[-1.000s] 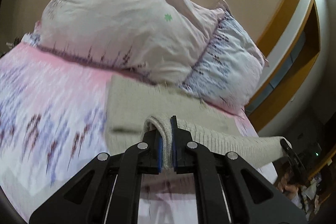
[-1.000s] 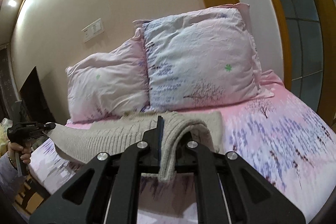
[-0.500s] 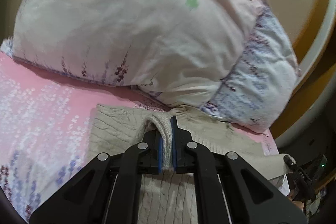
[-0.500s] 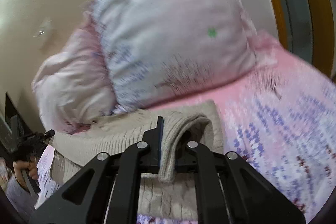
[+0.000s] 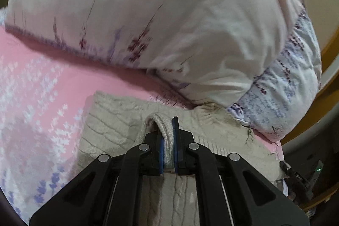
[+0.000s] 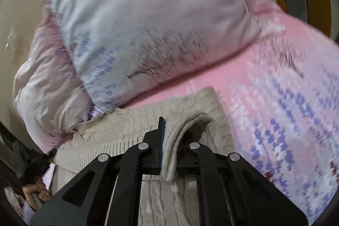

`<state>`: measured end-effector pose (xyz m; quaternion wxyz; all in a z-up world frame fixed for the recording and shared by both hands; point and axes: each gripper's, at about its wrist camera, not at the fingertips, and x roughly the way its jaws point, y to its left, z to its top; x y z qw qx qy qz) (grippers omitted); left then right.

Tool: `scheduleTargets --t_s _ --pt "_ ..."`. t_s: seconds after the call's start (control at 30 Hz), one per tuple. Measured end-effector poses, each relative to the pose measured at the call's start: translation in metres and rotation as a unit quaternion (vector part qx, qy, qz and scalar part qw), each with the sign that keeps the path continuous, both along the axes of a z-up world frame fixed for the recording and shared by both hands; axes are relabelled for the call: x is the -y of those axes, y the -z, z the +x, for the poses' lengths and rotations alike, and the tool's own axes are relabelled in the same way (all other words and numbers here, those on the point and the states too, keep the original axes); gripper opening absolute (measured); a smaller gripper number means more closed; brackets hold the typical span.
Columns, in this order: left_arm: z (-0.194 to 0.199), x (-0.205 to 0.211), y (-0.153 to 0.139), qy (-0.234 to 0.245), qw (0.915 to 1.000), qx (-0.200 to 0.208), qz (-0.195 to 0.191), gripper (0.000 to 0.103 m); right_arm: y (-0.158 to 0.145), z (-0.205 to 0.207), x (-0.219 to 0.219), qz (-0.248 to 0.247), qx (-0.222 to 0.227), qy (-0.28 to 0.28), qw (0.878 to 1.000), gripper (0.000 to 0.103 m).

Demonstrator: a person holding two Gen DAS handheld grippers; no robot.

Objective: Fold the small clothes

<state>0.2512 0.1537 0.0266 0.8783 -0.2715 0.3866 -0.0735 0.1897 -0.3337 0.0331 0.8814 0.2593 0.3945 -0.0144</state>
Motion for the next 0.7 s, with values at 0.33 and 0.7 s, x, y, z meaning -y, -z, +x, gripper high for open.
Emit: scheduleTargets --t_s 0.33,0.7 --pt "0.019 0.01 0.005 0.001 0.9994 -0.035 -0.001 0.007 0.014 0.029 0.01 0.107 -0.03 0.04 0.993 0.056" --pt "0.016 0.013 -0.005 0.029 0.9987 -0.015 -0.039 0.048 0.01 0.034 -0.006 0.079 -0.027 0.026 0.996 0.071"
